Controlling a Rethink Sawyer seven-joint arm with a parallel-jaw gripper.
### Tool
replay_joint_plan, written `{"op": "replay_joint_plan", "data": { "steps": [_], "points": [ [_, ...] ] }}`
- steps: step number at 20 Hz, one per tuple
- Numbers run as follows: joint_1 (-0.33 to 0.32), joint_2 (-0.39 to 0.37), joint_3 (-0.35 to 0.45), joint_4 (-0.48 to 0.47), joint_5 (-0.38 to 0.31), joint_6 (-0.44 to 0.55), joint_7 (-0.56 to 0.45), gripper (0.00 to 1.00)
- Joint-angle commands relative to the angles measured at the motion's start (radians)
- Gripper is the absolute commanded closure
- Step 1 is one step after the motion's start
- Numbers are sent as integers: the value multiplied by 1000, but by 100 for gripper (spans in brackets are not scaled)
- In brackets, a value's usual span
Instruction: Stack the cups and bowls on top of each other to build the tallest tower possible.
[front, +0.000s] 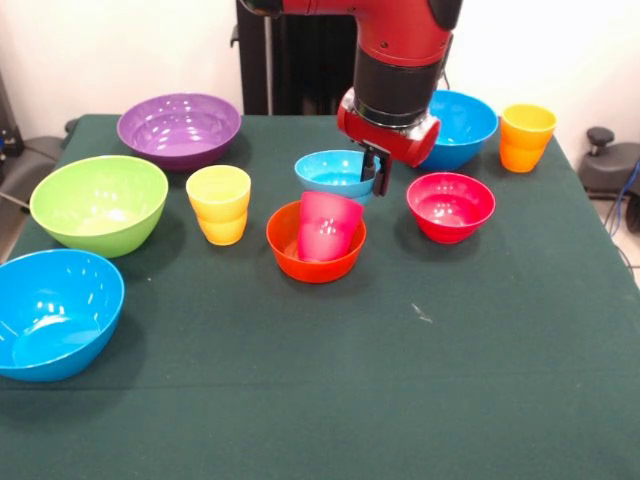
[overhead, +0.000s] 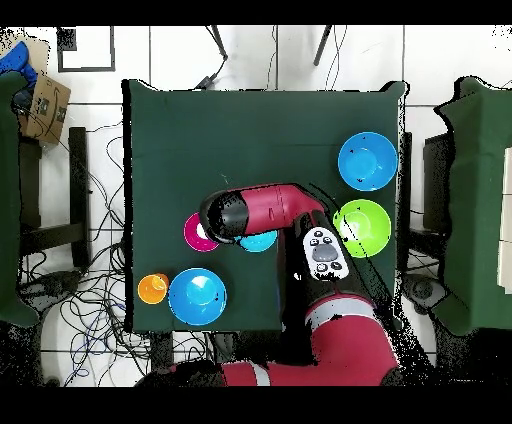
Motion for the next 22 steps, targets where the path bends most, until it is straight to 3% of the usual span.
{"op": "replay_joint_plan", "data": {
  "steps": [1,7,22],
  "points": [
    [10,49,72,3,-42,-17,-108,100],
    [2,29,73,-12,-50,0,-132,100],
    [54,-21,1,-77,-152,-65,-93,100]
  ]
}}
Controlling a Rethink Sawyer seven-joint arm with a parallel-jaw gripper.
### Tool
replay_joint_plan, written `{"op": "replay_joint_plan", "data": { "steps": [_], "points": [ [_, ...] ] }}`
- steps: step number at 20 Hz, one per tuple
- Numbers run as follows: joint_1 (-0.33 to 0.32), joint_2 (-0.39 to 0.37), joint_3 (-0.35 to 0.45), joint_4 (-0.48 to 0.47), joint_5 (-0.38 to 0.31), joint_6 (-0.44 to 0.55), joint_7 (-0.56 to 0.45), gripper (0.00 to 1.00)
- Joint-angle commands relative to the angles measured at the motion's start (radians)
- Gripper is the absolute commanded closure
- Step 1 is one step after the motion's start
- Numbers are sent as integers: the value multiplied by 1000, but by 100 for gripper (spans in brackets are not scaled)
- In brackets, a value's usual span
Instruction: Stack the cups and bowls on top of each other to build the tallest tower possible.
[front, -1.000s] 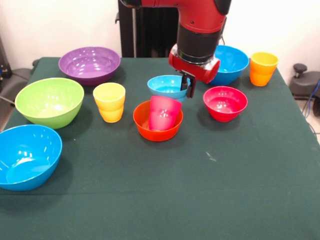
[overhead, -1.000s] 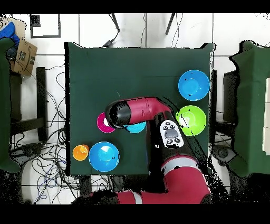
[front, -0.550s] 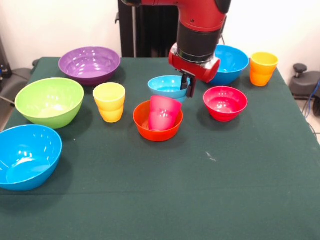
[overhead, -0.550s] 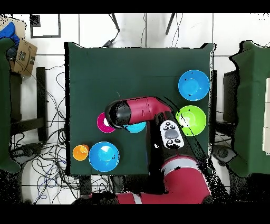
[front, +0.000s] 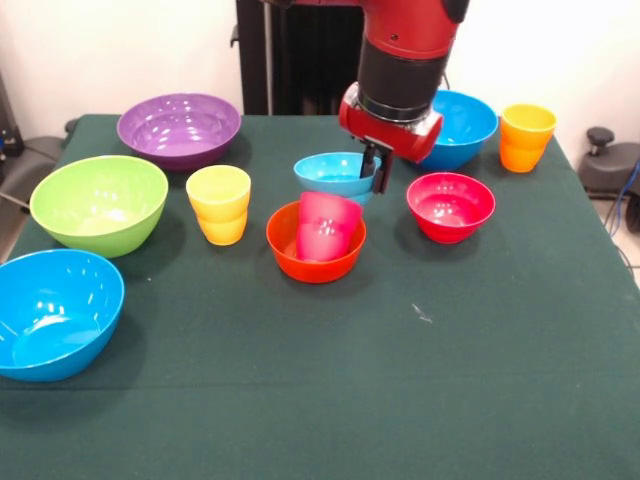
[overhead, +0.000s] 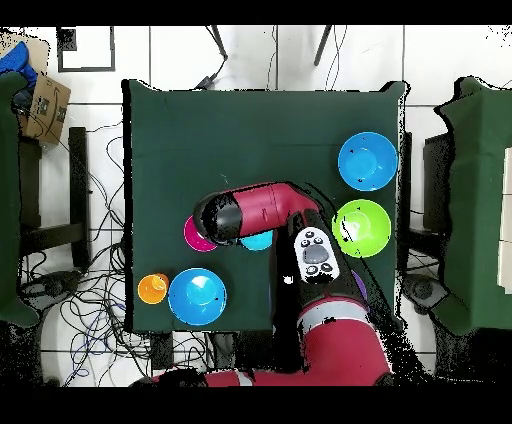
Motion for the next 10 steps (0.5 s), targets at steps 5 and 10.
{"op": "replay_joint_plan", "data": {
  "steps": [5,10],
  "points": [
    [53,-14,-16,-94,-160,-140,-53,100],
    [61,-24,-28,-83,-175,-154,-38,100]
  ]
}}
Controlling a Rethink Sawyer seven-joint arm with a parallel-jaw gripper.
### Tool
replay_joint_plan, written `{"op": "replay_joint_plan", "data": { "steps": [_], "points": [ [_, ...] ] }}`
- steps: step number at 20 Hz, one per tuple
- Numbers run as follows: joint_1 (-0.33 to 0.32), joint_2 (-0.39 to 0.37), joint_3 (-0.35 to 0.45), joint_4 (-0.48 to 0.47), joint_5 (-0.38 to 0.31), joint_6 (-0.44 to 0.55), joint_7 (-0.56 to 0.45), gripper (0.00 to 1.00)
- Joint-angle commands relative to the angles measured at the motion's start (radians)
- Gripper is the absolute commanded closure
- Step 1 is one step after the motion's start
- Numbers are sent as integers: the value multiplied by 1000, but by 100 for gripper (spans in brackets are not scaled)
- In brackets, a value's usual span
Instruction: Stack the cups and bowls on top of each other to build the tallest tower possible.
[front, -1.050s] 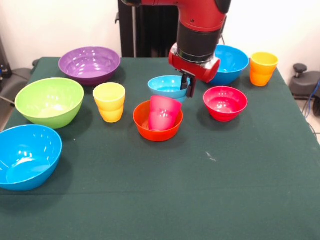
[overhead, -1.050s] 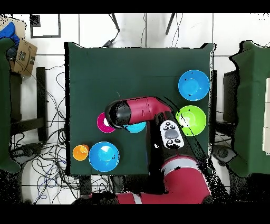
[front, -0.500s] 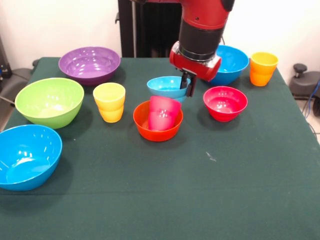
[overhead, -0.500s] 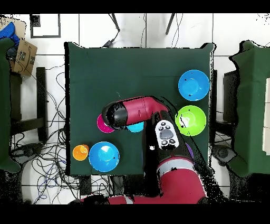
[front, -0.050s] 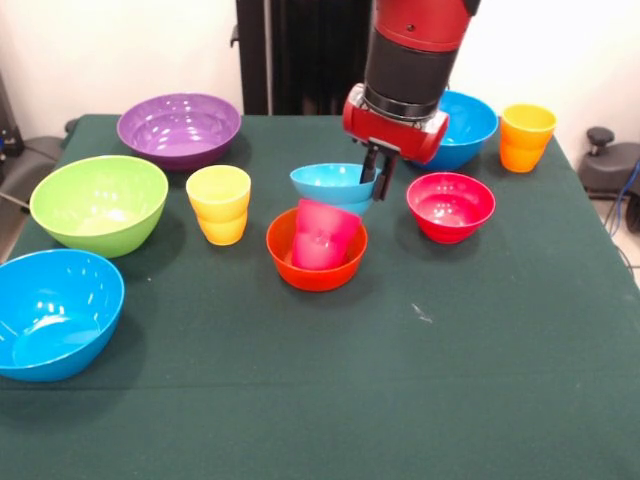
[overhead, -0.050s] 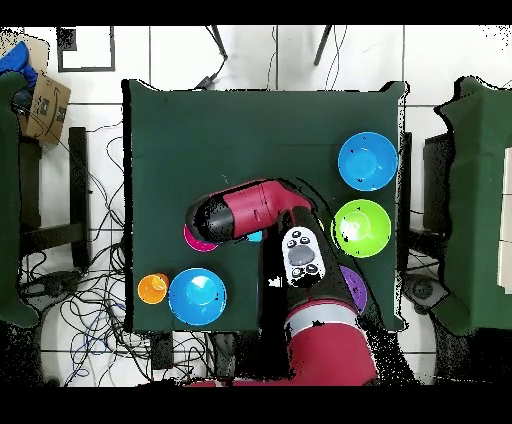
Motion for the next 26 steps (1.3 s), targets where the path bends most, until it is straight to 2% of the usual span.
{"op": "replay_joint_plan", "data": {
  "steps": [1,17,26],
  "points": [
    [20,-6,-9,-60,-91,-95,-35,100],
    [36,-5,-51,-51,-98,-93,-53,100],
    [18,-5,-40,-49,-89,-92,-79,100]
  ]
}}
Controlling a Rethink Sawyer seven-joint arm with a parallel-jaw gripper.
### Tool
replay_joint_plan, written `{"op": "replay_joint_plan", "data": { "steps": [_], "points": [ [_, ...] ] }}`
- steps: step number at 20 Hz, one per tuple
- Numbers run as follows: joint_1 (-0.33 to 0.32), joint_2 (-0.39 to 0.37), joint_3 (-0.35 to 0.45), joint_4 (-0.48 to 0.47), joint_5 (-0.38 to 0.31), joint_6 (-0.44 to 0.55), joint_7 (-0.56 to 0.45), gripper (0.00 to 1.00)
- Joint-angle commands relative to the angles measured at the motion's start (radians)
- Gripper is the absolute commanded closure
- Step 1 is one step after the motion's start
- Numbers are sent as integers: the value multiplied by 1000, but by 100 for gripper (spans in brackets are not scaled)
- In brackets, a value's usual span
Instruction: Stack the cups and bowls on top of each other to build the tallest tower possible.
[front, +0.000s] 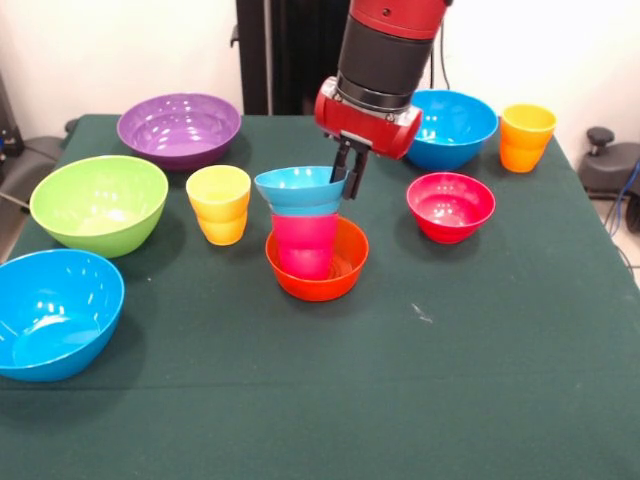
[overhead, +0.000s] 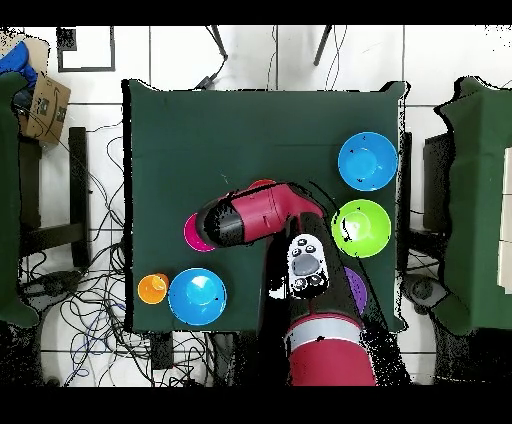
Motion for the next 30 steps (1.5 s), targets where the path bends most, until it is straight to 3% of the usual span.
{"op": "replay_joint_plan", "data": {
  "steps": [1,9,22,25,30],
  "points": [
    [6,12,30,-49,-71,-40,-79,100],
    [-25,-3,77,-61,-42,-6,-135,100],
    [-87,-39,144,-37,-61,-67,-171,100],
    [-118,-44,178,-29,-48,-53,-203,100],
    [-156,-43,238,-49,-23,56,-280,100]
  ]
}}
